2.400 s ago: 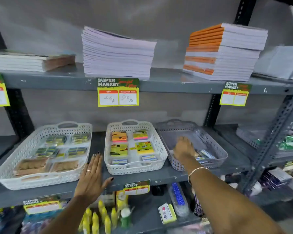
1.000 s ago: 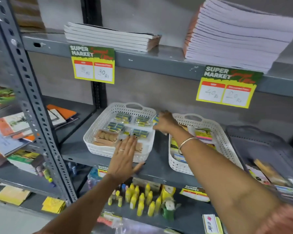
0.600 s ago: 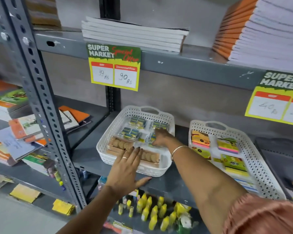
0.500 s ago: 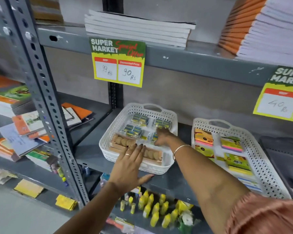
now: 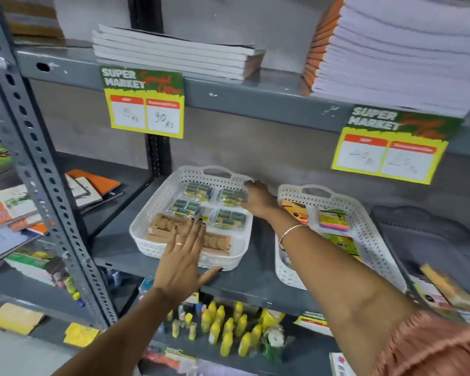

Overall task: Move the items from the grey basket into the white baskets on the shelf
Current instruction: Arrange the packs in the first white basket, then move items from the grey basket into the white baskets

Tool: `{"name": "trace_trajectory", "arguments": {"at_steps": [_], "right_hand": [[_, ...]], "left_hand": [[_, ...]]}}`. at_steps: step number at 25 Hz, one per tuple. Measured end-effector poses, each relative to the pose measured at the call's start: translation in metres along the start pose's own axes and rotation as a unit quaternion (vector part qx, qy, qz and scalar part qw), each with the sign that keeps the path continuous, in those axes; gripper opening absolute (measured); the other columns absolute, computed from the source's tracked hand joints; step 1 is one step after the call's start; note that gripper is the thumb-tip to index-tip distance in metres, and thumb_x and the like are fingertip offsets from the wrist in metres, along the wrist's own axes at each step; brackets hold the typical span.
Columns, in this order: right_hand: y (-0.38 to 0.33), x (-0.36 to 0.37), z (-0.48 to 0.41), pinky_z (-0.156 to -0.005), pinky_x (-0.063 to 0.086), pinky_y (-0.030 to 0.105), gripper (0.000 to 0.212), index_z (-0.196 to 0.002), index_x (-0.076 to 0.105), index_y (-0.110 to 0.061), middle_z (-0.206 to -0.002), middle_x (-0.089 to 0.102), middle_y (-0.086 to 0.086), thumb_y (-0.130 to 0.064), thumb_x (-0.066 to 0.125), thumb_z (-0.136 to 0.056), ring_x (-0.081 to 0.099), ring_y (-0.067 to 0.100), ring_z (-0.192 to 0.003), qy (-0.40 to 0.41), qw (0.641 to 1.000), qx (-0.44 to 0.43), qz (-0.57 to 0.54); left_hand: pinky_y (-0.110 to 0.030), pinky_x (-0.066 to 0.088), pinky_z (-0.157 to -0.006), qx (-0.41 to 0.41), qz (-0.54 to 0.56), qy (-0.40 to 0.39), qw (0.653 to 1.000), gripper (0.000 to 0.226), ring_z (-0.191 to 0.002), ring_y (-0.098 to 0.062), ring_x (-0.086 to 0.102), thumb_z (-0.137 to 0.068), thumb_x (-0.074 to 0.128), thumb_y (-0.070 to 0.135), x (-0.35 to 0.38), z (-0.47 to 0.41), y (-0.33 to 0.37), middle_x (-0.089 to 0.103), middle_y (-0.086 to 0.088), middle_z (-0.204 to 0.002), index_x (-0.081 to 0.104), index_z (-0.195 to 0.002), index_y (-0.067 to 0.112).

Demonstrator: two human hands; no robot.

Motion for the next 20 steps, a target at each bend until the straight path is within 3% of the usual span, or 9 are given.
{"name": "trace_trajectory", "arguments": {"at_steps": [3,5,9,13,16,20], "right_hand": [[0.052,-0.051,0.031,-0.099,0.043,0.041,0.053,-0.138,0.04,-0.007,-0.136,0.043,0.017,-0.022,0.057,-0.089,0.038,0.032,-0.131,0.076,0.995,0.06,0.006],[0.105,-0.074,0.057,-0.096,0.045,0.04,0.051,-0.136,0.042,-0.007,-0.135,0.045,0.016,-0.023,0.057,-0.09,0.04,0.031,-0.13,0.093,0.988,0.119,0.035],[0.227,-0.094,0.125,-0.1,0.044,0.041,0.049,-0.133,0.045,-0.005,-0.138,0.048,0.018,-0.024,0.058,-0.09,0.043,0.033,-0.131,0.111,0.954,0.271,0.065],[0.332,-0.08,0.2,-0.11,0.035,0.045,0.053,-0.14,0.039,-0.004,-0.148,0.038,0.018,-0.021,0.054,-0.091,0.033,0.034,-0.139,0.082,0.899,0.423,0.078],[0.372,-0.067,0.238,-0.109,0.036,0.043,0.058,-0.137,0.039,-0.003,-0.144,0.038,0.019,-0.02,0.062,-0.087,0.036,0.035,-0.135,0.072,0.862,0.496,0.076],[0.389,-0.053,0.247,-0.106,0.039,0.045,0.072,-0.137,0.038,-0.004,-0.141,0.041,0.02,-0.026,0.072,-0.077,0.039,0.038,-0.131,0.039,0.851,0.52,0.062]], "left_hand": [[-0.037,0.003,-0.114,0.092,0.032,0.023,0.995,0.09,-0.14,-0.026,0.013,-0.079,0.036,0.067,-0.002,-0.002,0.06,0.034,-0.016,-0.146,0.029,-0.138,-0.001],[-0.033,0.004,-0.114,0.134,0.065,0.021,0.989,0.088,-0.141,-0.025,0.01,-0.08,0.037,0.065,0.004,-0.002,0.102,0.034,-0.016,-0.145,0.028,-0.138,-0.001],[-0.026,0.001,-0.112,0.133,0.105,-0.073,0.983,0.092,-0.13,-0.028,0.029,-0.083,0.017,0.072,0.046,0.005,0.129,0.047,-0.02,-0.137,0.017,-0.143,0.002],[-0.028,0.014,-0.106,0.087,0.108,-0.139,0.981,0.101,-0.114,-0.032,0.055,-0.079,0.011,0.077,0.075,-0.002,0.138,0.059,-0.021,-0.124,0.052,-0.123,-0.004],[-0.035,0.027,-0.097,0.06,0.074,-0.14,0.986,0.106,-0.105,-0.033,0.062,-0.076,0.008,0.08,0.082,-0.006,0.142,0.063,-0.02,-0.118,0.058,-0.117,-0.004],[-0.044,0.041,-0.099,0.056,0.069,-0.097,0.991,0.111,-0.115,-0.031,0.056,-0.071,0.007,0.085,0.081,-0.005,0.14,0.057,-0.017,-0.128,0.051,-0.126,0.0]]}}
Point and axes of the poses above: each hand's wrist, its own z-axis away from the middle knuckle, its own x-axis out of the palm, y = z × x, the point moved 7 cm from there along -z, towards the middle knuckle
